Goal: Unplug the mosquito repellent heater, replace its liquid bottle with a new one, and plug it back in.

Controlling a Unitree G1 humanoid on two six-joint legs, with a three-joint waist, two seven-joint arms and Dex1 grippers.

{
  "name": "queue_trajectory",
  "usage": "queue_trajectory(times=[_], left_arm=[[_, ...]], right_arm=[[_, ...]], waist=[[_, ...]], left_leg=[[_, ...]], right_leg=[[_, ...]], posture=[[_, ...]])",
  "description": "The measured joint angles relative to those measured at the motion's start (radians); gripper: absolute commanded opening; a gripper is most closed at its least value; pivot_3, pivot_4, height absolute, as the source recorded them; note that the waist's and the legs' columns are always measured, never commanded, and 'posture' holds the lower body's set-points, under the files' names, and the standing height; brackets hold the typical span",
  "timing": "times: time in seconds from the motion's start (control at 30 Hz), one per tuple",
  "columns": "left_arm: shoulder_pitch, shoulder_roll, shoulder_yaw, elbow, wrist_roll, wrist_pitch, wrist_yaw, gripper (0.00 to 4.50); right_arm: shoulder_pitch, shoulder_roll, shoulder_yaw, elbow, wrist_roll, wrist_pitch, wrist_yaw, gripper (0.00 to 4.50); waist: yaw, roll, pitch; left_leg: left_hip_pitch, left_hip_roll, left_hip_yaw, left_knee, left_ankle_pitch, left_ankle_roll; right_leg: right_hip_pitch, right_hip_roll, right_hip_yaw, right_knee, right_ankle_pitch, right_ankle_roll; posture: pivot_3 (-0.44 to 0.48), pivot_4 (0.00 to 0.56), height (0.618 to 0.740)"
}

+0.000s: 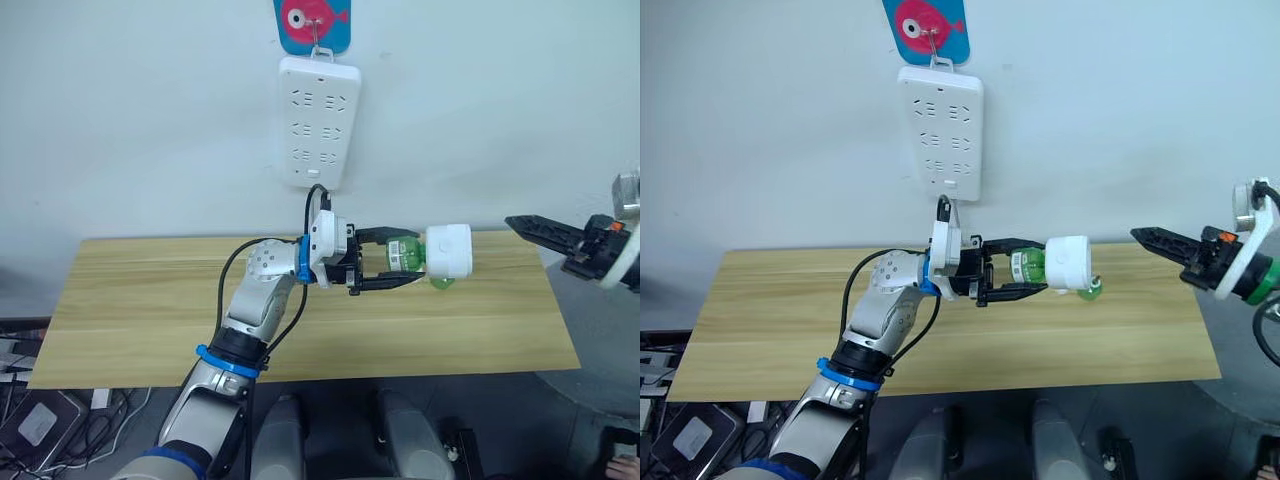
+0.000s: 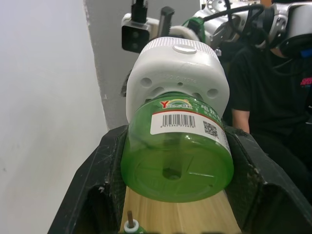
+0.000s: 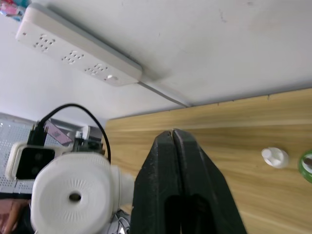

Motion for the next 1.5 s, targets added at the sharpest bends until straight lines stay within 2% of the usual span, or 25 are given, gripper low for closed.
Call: queue_trajectory(times=[0.1, 0.27, 0.53, 0.67, 0.8, 1.03, 1.33, 1.5], left_arm=[[0.012, -0.009, -0.004, -0.038, -0.007, 0.028, 0.009, 2.34], [0.027, -0.016, -0.012, -0.070, -0.014, 0.056, 0.020, 2.34], [-0.010, -0.029, 0.006, -0.018, 0.015, 0.048, 0.101, 2.34], [-0.018, -0.038, 0.007, 0.023, 0.045, 0.027, 0.117, 2.34], [-0.018, -0.033, 0.005, 0.030, 0.061, 0.009, 0.118, 2.34], [-0.018, -0.030, 0.002, 0.032, 0.070, 0.002, 0.103, 2.34], [0.009, -0.020, -0.020, -0.001, 0.050, 0.044, 0.057, 2.34], [0.015, -0.007, -0.024, -0.031, 0.038, 0.077, 0.029, 2.34]], right_arm=[[-0.057, 0.065, 0.071, -0.020, -0.006, 0.004, -0.027, 0.05], [-0.073, 0.132, 0.133, -0.055, -0.044, 0.010, -0.046, 0.05], [0.042, 0.131, 0.120, -0.229, -0.004, 0.051, 0.006, 0.05], [0.039, 0.144, 0.120, -0.319, 0.000, 0.042, 0.073, 0.05], [0.017, 0.098, 0.114, -0.359, 0.000, 0.036, 0.173, 0.05], [-0.117, 0.061, 0.122, -0.324, 0.001, 0.029, 0.216, 0.05], [-0.290, 0.061, 0.225, -0.173, -0.001, 0.049, 0.089, 0.05], [-0.340, 0.090, 0.265, -0.118, -0.085, 0.056, 0.060, 0.05]], waist=[[0.001, 0.000, 0.000], [0.009, 0.000, 0.000], [0.009, 0.000, 0.000], [0.006, 0.000, 0.000], [0.007, 0.000, 0.000], [0.005, 0.000, 0.000], [0.005, 0.000, 0.000], [0.006, 0.000, 0.000]], left_leg=[[0.000, 0.000, 0.000, 0.000, 0.000, 0.000], [-0.001, -0.001, -0.001, 0.001, 0.000, 0.000], [-0.001, -0.001, -0.001, 0.001, 0.000, 0.000], [-0.001, 0.000, -0.001, 0.001, 0.000, 0.000], [-0.001, -0.001, -0.001, 0.001, 0.000, 0.000], [-0.001, 0.000, -0.001, 0.001, 0.000, 0.000], [-0.001, 0.000, -0.001, 0.001, 0.000, 0.000], [-0.001, 0.000, -0.001, 0.001, 0.000, 0.000]], right_leg=[[0.000, -0.001, 0.000, 0.000, 0.000, 0.000], [0.000, -0.002, 0.000, 0.000, 0.000, 0.000], [0.000, -0.002, -0.001, 0.001, 0.000, 0.000], [0.000, -0.001, -0.001, 0.001, 0.000, 0.000], [0.000, -0.001, -0.001, 0.000, 0.000, 0.000], [0.000, -0.001, -0.001, 0.000, 0.000, 0.000], [0.000, -0.002, -0.001, 0.000, 0.000, 0.000], [-0.001, -0.002, -0.001, 0.000, 0.000, 0.000]], posture=[[-0.133, 0.282, 0.740], [-0.126, 0.286, 0.740], [-0.132, 0.291, 0.740], [-0.139, 0.292, 0.740], [-0.143, 0.292, 0.740], [-0.149, 0.289, 0.740], [-0.140, 0.290, 0.740], [-0.131, 0.291, 0.740]])
